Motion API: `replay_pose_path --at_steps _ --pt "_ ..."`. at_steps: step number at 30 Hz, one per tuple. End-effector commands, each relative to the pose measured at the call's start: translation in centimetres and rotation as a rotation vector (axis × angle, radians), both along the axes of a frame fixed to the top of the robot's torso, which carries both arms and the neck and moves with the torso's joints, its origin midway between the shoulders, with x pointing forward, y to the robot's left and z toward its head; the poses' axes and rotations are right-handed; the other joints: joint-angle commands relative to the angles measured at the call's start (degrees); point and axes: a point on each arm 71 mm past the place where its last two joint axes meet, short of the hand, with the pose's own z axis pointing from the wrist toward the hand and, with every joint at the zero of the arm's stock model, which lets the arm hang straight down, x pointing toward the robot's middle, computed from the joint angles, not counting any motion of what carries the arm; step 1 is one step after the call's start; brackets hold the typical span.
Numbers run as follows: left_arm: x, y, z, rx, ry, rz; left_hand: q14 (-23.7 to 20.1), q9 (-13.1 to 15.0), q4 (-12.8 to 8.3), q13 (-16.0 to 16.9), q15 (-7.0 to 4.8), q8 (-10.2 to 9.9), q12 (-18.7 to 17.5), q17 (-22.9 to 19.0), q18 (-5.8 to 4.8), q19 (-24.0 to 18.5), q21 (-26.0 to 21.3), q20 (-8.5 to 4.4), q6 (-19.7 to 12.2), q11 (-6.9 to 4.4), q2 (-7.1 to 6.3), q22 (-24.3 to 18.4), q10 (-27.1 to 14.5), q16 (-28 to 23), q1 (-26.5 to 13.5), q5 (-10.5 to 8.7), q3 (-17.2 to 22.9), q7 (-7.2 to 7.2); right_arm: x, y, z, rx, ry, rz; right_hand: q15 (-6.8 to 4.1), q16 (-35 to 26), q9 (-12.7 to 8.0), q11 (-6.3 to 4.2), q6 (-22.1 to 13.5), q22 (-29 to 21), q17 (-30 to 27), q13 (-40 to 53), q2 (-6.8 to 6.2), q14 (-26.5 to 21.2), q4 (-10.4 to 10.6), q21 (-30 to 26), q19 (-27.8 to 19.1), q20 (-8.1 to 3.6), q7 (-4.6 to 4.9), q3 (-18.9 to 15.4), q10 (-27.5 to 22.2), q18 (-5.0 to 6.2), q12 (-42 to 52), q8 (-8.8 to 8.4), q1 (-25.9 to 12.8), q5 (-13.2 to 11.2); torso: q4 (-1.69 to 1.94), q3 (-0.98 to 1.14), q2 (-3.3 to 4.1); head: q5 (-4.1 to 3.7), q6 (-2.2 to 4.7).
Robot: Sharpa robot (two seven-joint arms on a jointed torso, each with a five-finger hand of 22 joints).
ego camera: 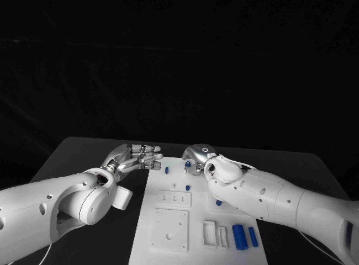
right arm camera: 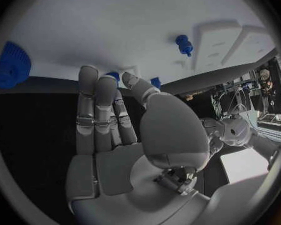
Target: Assemble the parts on the task board
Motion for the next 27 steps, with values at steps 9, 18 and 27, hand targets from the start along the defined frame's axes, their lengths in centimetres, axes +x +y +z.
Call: replay_pose_path --at_steps 9,18,27 --pt "0.1 0.4 0.1 -0.006 0.0 0.007 -0.4 0.0 0.2 0.1 -0.06 0.2 0.1 0.1 -0.57 -0.5 0.2 -0.16 -0.5 -0.06 -0.58 -0.1 -0.4 -0.3 0.0 0.15 0.1 0.07 -1.0 -2.3 1.8 0.092 -0.036 0.007 0.18 0.3 -0.1 0.03 -0.2 -2.0 -1.1 0.0 -1.74 -0.1 5.5 0.0 2.3 0.4 -0.17 -3.1 0.6 0.83 0.0 0.09 3.1 -0.2 -0.52 0.13 -0.15 0.14 0.61" --pt "0.6 1.1 0.1 -0.004 0.0 0.027 -0.4 0.0 0.3 0.1 -0.07 0.2 0.1 0.1 -0.57 -0.5 0.3 -0.17 -0.5 -0.07 -0.57 -0.1 -0.4 -0.3 0.1 0.18 0.3 0.04 -1.7 -6.7 4.6 0.155 -0.036 -0.036 -1.3 0.4 0.0 -2.35 3.0 -2.3 -1.2 0.2 -0.43 0.0 3.1 0.7 2.3 -0.75 0.49 1.5 11.1 -0.11 0.0 0.22 0.5 0.2 -1.81 0.78 -0.87 0.73 0.82" --pt "1.1 1.9 0.0 -0.002 0.003 0.047 -0.4 0.0 0.1 0.1 -0.08 0.2 0.1 0.1 -0.58 -0.5 0.3 -0.17 -0.5 -0.1 -0.56 -0.1 -0.4 -0.3 0.2 0.19 0.4 0.02 -1.8 -11.1 4.8 0.135 0.046 -0.089 -5.1 0.0 0.1 -7.48 2.5 -1.6 0.1 10.0 -1.08 0.3 0.6 1.4 2.2 -4.86 -0.68 -0.8 28.5 -4.01 2.0 0.29 -0.6 0.9 -3.02 1.63 -1.39 1.2 0.55"
